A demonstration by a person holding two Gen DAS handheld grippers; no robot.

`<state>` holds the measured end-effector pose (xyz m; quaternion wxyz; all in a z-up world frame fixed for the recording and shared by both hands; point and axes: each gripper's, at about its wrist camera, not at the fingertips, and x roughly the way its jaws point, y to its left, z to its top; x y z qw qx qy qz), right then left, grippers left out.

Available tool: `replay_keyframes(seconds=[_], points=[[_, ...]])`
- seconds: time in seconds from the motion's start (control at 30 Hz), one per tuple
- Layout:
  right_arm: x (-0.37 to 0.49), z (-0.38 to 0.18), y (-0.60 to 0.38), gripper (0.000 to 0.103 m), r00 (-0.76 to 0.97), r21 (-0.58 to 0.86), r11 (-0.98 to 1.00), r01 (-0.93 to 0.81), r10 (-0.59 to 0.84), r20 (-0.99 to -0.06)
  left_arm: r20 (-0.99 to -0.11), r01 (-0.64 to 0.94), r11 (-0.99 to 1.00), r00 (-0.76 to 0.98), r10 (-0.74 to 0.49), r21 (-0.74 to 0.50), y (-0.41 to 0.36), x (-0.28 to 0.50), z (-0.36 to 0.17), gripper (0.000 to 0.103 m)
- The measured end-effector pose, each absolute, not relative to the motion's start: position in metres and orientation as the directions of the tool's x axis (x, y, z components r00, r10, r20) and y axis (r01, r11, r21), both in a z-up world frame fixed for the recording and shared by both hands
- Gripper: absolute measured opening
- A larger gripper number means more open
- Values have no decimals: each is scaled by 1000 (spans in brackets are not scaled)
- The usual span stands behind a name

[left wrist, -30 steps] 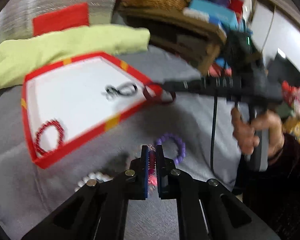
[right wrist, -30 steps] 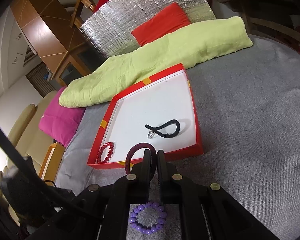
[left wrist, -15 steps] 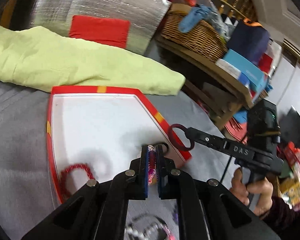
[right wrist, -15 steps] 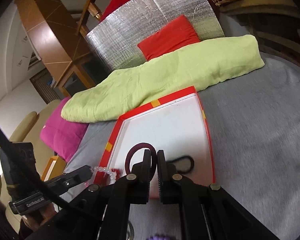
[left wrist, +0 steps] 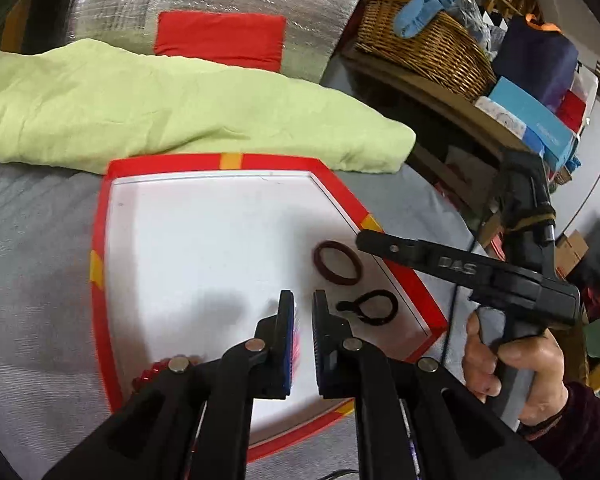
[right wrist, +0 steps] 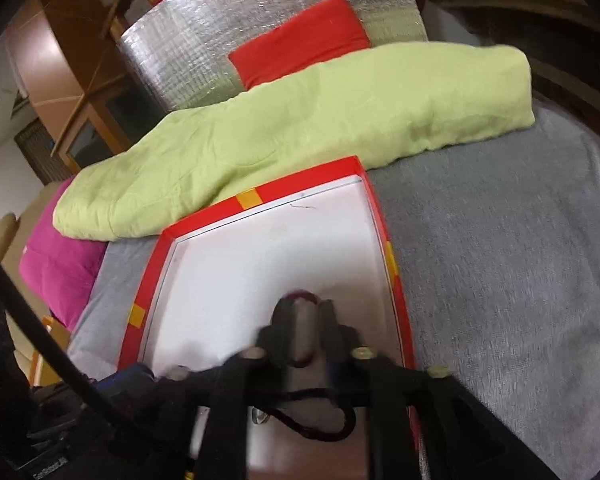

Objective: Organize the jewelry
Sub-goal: 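Release the bangle into the tray with the right while the left releases the pink bracelet, then grasp the silver cuff with the right tool while the left grasps the white bracelet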

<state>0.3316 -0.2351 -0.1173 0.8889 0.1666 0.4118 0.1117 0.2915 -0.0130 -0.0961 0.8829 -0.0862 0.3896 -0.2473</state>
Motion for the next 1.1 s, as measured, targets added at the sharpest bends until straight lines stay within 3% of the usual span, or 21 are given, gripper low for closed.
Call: replay_keyframes(seconds=[0.07,0.1,0.23,0.37,0.73,0.8,0.93,1.0,1.1], points=[[327,-114,-243,61,661,412,910,-43,335,-671,-626,347,864,595,-504,-365,-3,290,-92,20],[322,-111,-246,61,683,416,908,-47,333,-650,-618,342,863,603,-505,-371,0,288,-90,26],[304,-97,-249,60,708,412,907,-89,349,-614,-603,332,879,640,-476,-341,12,275,-78,28],[281,-89,-239,53,683,385,907,-168,389,-619,-615,297,902,659,-432,-314,24,261,-75,32],[191,-97,-205,52,529,463,821,-335,570,-628,-711,282,931,604,-360,-232,31,198,-91,32],[177,-102,-195,44,503,448,818,-360,575,-645,-742,279,938,579,-337,-208,27,187,-100,32],[163,-113,-182,41,488,398,835,-380,546,-681,-791,277,948,539,-290,-159,24,174,-117,32],[168,-120,-179,30,476,392,840,-375,537,-696,-803,277,950,528,-274,-142,24,174,-123,32],[175,-130,-170,29,450,379,848,-370,521,-726,-826,275,954,506,-247,-117,24,176,-132,30]])
